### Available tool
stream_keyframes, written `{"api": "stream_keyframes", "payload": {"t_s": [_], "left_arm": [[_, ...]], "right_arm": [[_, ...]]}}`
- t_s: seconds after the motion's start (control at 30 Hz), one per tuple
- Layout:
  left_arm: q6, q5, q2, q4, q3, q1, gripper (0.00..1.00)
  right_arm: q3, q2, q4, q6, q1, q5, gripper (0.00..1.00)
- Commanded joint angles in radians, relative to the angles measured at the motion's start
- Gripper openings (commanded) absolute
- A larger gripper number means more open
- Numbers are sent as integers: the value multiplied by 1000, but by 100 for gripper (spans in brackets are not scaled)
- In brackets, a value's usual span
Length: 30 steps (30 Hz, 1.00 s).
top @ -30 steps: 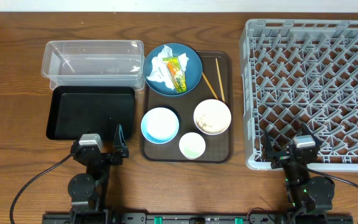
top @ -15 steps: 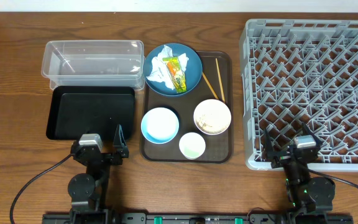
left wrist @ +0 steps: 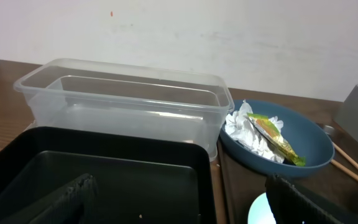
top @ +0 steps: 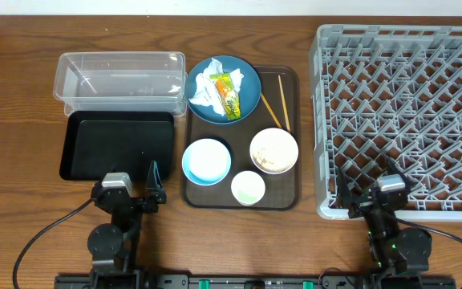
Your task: Sort waste into correct bins and load items into the dishwasher rack
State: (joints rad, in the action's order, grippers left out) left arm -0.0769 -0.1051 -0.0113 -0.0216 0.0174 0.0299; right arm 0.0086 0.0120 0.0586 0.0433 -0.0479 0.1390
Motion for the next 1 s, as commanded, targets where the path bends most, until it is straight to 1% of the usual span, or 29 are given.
{"api": "stream_keyframes", "payload": {"t_s": [0.0, 0.2, 0.3, 0.4, 0.53, 0.63, 0.8, 0.87, 0.97], "left_arm": [[13, -21, 1, -37, -13, -3, 89], [13, -67, 1, 51, -1, -3, 89], [13, -71, -5, 57, 39, -3, 89], [13, -71, -47, 56, 101, -3, 89], [13, -72, -175, 57, 227, -3, 89], [14, -124, -312, 50, 357, -3, 89], [14, -227, -554, -4, 589, -3, 89], [14, -240, -649, -62, 691, -3, 89], [14, -239, -788, -159, 842, -3, 89]], "right_arm": [[-3, -4, -3, -44, 8, 20, 99], [-2, -3, -36, -57, 8, 35, 99], [18, -3, -73, -57, 8, 35, 99], [68, 0, -75, -37, 8, 35, 99], [167, 48, -70, 82, 10, 27, 99], [256, 129, -70, 142, 10, 13, 99], [421, 326, -63, 153, 11, 11, 99], [493, 416, -53, 143, 10, 11, 99], [628, 562, 12, 129, 11, 35, 99]]}}
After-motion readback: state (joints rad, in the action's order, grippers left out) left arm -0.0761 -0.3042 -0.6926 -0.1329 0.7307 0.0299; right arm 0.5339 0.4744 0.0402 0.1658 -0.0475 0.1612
